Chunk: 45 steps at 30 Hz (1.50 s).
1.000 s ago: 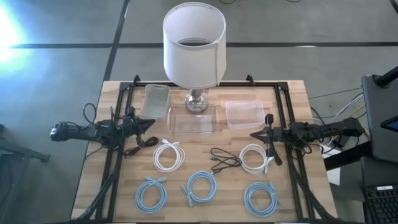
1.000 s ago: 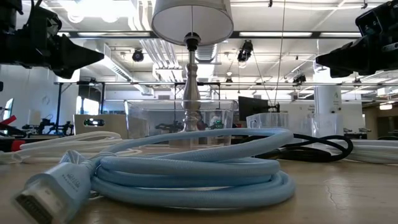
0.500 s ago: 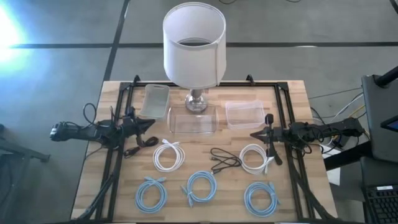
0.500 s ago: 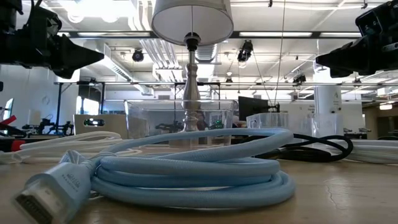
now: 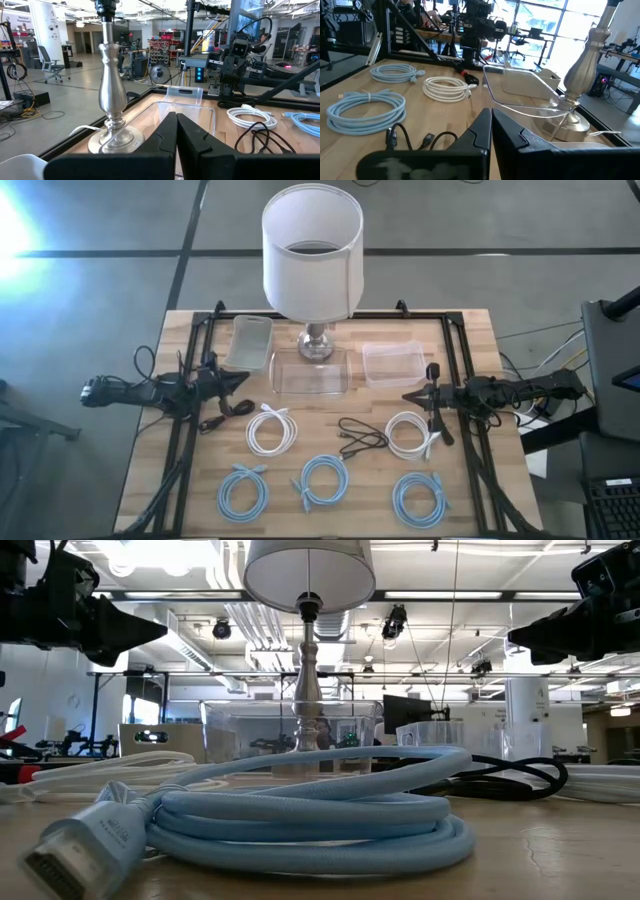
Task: Pick & Place USB Port
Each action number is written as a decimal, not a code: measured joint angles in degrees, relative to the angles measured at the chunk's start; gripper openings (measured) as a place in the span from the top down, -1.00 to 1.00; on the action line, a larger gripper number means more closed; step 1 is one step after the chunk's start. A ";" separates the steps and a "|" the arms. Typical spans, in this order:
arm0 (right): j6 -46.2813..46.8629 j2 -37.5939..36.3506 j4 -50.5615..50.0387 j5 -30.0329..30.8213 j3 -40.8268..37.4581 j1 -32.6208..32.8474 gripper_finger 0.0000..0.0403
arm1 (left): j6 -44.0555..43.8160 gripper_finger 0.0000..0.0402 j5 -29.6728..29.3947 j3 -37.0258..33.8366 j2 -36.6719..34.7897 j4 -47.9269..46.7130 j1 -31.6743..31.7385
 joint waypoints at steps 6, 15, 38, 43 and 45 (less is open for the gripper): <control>0.00 0.00 -0.01 0.00 0.01 0.00 0.96 | -0.01 0.96 0.00 -0.02 -0.01 0.00 0.00; 0.00 0.01 0.01 0.00 0.00 0.00 0.96 | 0.04 0.96 0.00 -0.01 0.00 0.00 0.00; 0.00 0.00 0.00 0.00 0.01 0.01 0.96 | -0.92 0.96 1.35 -0.11 -0.01 1.04 0.00; 0.00 -0.01 0.01 0.00 0.02 0.00 0.96 | -2.34 0.95 3.01 -0.06 0.01 0.45 0.00; 0.00 -0.01 0.01 0.00 0.00 0.02 0.96 | -3.05 0.91 3.09 -0.06 0.31 0.01 0.00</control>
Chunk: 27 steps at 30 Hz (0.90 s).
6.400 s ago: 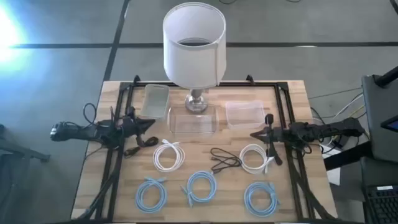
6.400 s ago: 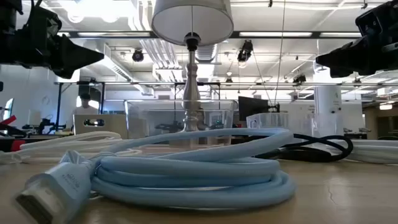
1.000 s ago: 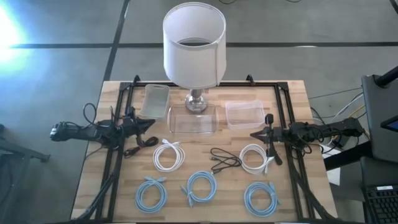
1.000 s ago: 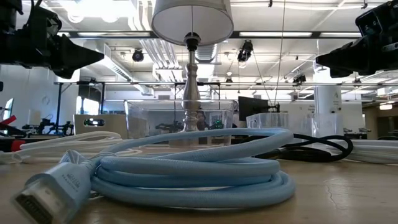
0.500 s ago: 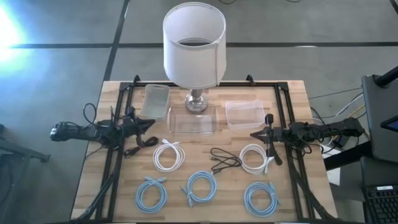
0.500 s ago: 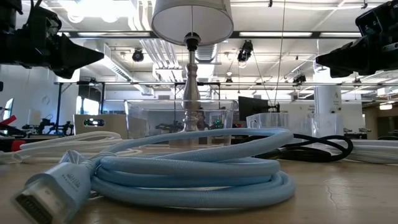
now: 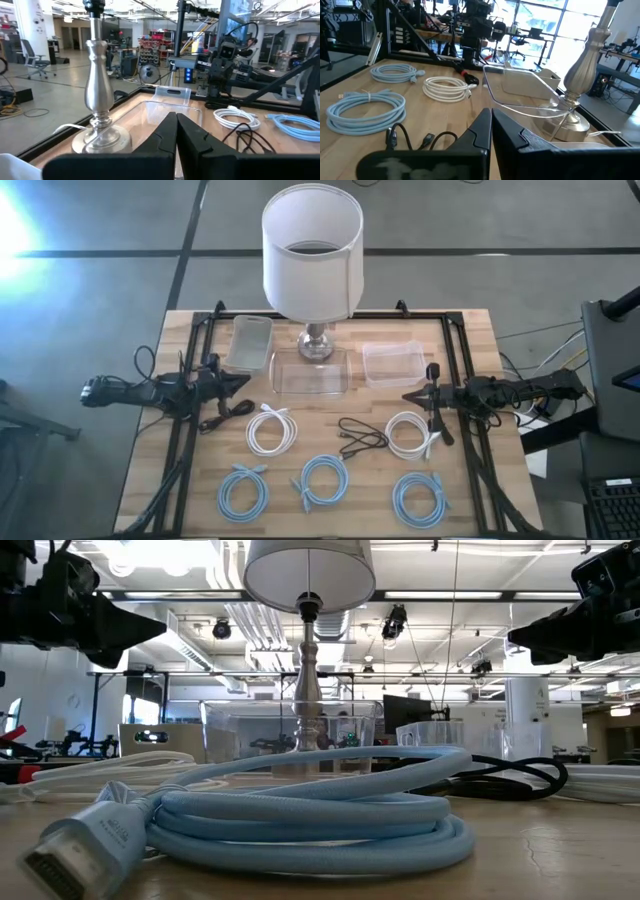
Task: Pick & Place USB Port
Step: Put the left black charger cable into the gray bin
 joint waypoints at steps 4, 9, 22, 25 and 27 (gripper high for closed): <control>0.00 0.02 -0.02 0.00 0.01 -0.01 0.96 | -0.43 0.73 0.07 0.01 0.99 -0.10 0.00; 0.00 0.00 -0.01 -0.03 0.00 -0.01 0.96 | -1.73 0.43 0.40 0.10 2.62 -0.46 0.00; 0.00 0.00 -0.02 -0.35 0.00 -0.02 0.96 | -2.08 0.13 0.56 3.86 6.69 -3.38 0.00; -0.48 0.00 -0.02 -0.37 0.01 -0.02 0.96 | -4.00 0.13 0.82 4.55 6.84 -3.26 0.00; -2.46 0.00 -0.02 -0.38 0.02 -0.02 0.96 | -4.86 0.13 1.51 4.87 6.84 -4.58 0.00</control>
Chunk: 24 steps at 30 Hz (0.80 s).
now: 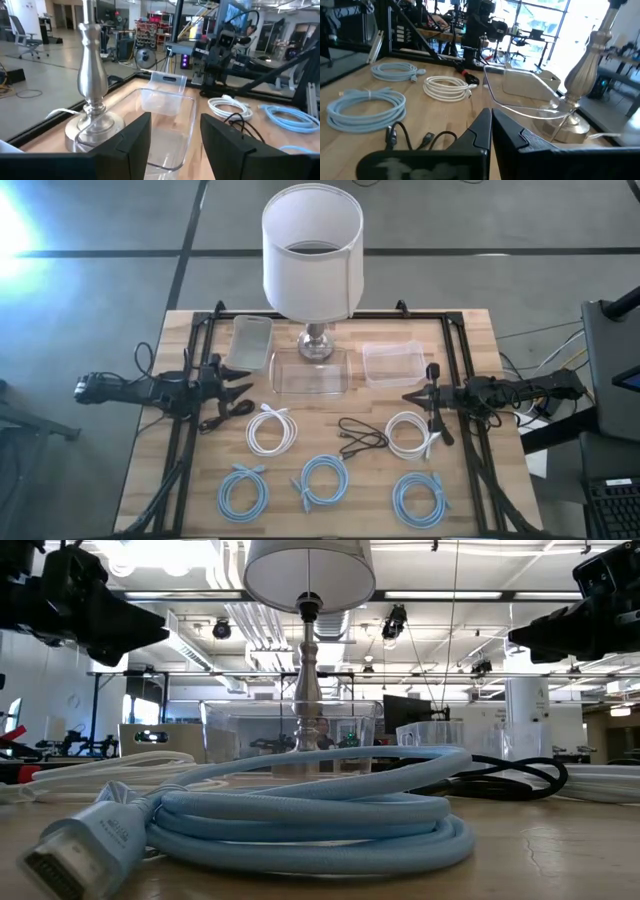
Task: Pick & Place USB Port
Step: Put the left black charger cable into the gray bin
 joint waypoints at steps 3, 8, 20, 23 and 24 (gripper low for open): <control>-2.16 0.00 0.00 -0.10 -0.01 0.02 0.96 | -2.76 0.13 0.62 1.19 0.02 -5.65 -0.02; 10.32 0.02 -0.01 -0.18 -0.02 0.02 0.96 | -12.66 0.13 2.04 6.89 1.04 -25.65 -0.02; 17.68 0.02 1.32 -0.12 -0.02 0.01 0.96 | -28.77 0.13 11.52 9.35 13.71 -31.63 -0.03; 17.08 0.02 2.82 0.86 -0.01 0.00 0.96 | -29.72 0.13 11.76 9.39 18.89 -31.28 -0.04; 17.12 0.02 3.28 1.45 0.00 -0.02 0.96 | -29.79 0.13 11.81 9.62 20.54 -31.33 -0.04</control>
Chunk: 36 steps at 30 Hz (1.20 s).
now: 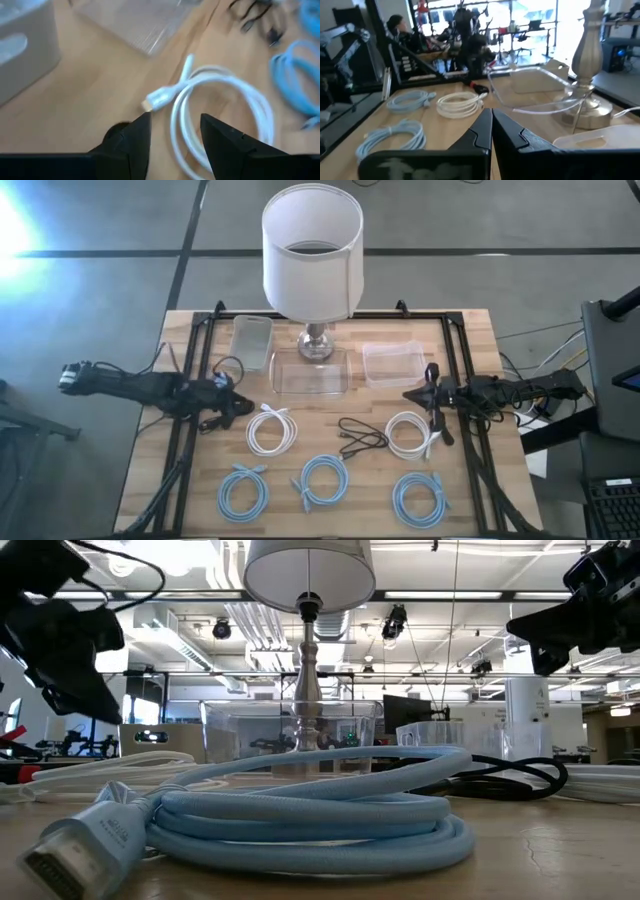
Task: Pick & Place USB Port
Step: Put the left black charger cable into the gray bin
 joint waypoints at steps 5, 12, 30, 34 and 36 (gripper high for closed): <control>-0.07 0.03 0.20 2.04 0.00 0.00 0.96 | -0.35 0.13 0.15 3.96 7.65 -0.40 0.00; 1.91 1.68 0.16 2.04 0.00 0.02 0.96 | -1.40 0.13 -0.07 12.45 18.66 -11.49 0.00; 13.46 14.08 1.36 4.75 0.00 0.04 0.96 | -6.09 0.13 -0.52 12.61 36.53 -13.70 -0.02; 13.41 15.33 4.03 4.70 0.00 0.04 0.96 | -5.82 0.17 0.05 12.41 38.58 -13.00 -0.02; 13.40 15.40 4.32 4.69 0.00 0.04 0.96 | -5.20 0.25 0.74 12.32 39.30 -12.49 0.00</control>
